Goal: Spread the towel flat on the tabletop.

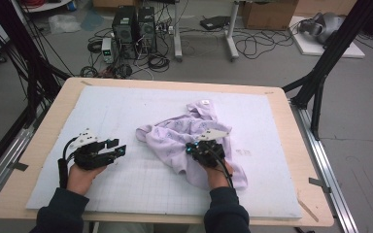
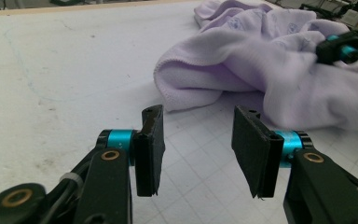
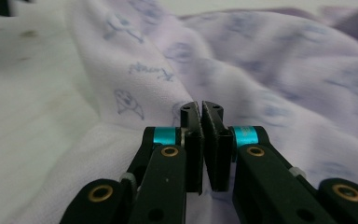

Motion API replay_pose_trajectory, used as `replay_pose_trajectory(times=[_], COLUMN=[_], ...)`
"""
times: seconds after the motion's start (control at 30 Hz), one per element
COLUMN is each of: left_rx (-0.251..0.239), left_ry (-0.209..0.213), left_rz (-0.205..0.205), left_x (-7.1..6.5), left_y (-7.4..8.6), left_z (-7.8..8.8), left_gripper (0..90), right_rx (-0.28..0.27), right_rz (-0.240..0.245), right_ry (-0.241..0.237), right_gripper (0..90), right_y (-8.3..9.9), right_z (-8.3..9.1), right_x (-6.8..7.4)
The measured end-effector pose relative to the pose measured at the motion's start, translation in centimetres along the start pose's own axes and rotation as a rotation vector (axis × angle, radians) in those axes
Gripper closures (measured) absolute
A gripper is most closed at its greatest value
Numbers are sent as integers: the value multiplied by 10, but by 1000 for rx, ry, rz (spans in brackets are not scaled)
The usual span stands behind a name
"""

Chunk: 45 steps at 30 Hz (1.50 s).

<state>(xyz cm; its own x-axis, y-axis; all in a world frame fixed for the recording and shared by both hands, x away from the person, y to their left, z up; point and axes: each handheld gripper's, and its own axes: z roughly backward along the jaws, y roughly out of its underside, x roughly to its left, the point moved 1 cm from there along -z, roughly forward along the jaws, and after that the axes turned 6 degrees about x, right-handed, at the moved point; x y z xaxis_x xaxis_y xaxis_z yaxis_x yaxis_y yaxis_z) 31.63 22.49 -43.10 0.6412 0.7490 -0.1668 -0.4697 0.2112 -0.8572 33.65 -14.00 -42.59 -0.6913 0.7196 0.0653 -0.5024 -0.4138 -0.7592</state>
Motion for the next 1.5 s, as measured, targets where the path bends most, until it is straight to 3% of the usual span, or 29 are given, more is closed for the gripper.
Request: replay_pose_trajectory(times=[0.03, 0.07, 0.13, 0.3, 0.33, 0.37, 0.4, 0.5, 0.63, 0.7, 0.73, 0.77, 0.8, 0.87, 0.9, 0.97, 1.0, 1.03, 1.2, 1.37, 1.5], left_rx=[0, 3, 12, 19, 19, 22, 22, 24, 28, 33, 39, 40, 51, 62, 69, 96, 96, 102, 136, 153, 193], left_ry=[0, 4, 17, 31, 36, 38, 44, 47, 56, 69, 75, 81, 98, 106, 112, 129, 129, 134, 164, 187, 202], left_rz=[0, -4, -10, -17, -17, -24, -21, -25, -34, -33, -35, -33, -47, -54, -62, -96, -96, -105, -124, -138, -147], left_x=[0, -1, -4, -7, -8, -8, -9, -10, -11, -14, -16, -18, -22, -25, -28, -39, -39, -43, -60, -79, -94], left_y=[0, 0, 0, 0, 0, 1, 1, 2, 2, 3, 3, 3, 2, 1, 1, -2, -2, -3, -7, -20, -28], left_z=[0, -1, -4, -7, -7, -7, -7, -6, -7, -8, -10, -11, -16, -19, -23, -36, -36, -40, -60, -80, -102], left_gripper=[544, 545, 546, 547, 547, 547, 548, 548, 548, 540, 540, 524, 525, 524, 524, 530, 539, 540, 538, 507, 491], right_rx=[0, 21, 47, 105, 146, 146, 193, 194, 188, 167, 167, 120, 85, 18, 18, -50, -50, -70, -84, -84, -74], right_rz=[0, -32, -47, -19, 50, 50, 160, 212, 156, 115, 115, 76, 49, 9, 9, 4, 4, -6, -44, -63, -94], right_ry=[0, 49, 93, 162, 210, 210, 277, 338, 302, 240, 240, 226, 216, 202, 202, 214, 214, 226, 247, 279, 291], right_gripper=[874, 873, 871, 866, 864, 864, 862, 861, 845, 681, 681, 570, 513, 486, 486, 468, 468, 458, 433, 407, 384], right_y=[0, 1, 3, 5, 7, 7, 9, 11, 17, 16, 16, 16, 17, 20, 20, 28, 28, 36, 56, 72, 84], right_z=[0, 0, -2, -9, -13, -13, -17, -13, -10, -4, -4, 7, 15, 33, 33, 61, 61, 76, 100, 111, 115], right_x=[0, -12, -20, -27, -25, -25, -21, -21, -27, -29, -29, -31, -32, -34, -34, -36, -36, -39, -45, -50, -57])
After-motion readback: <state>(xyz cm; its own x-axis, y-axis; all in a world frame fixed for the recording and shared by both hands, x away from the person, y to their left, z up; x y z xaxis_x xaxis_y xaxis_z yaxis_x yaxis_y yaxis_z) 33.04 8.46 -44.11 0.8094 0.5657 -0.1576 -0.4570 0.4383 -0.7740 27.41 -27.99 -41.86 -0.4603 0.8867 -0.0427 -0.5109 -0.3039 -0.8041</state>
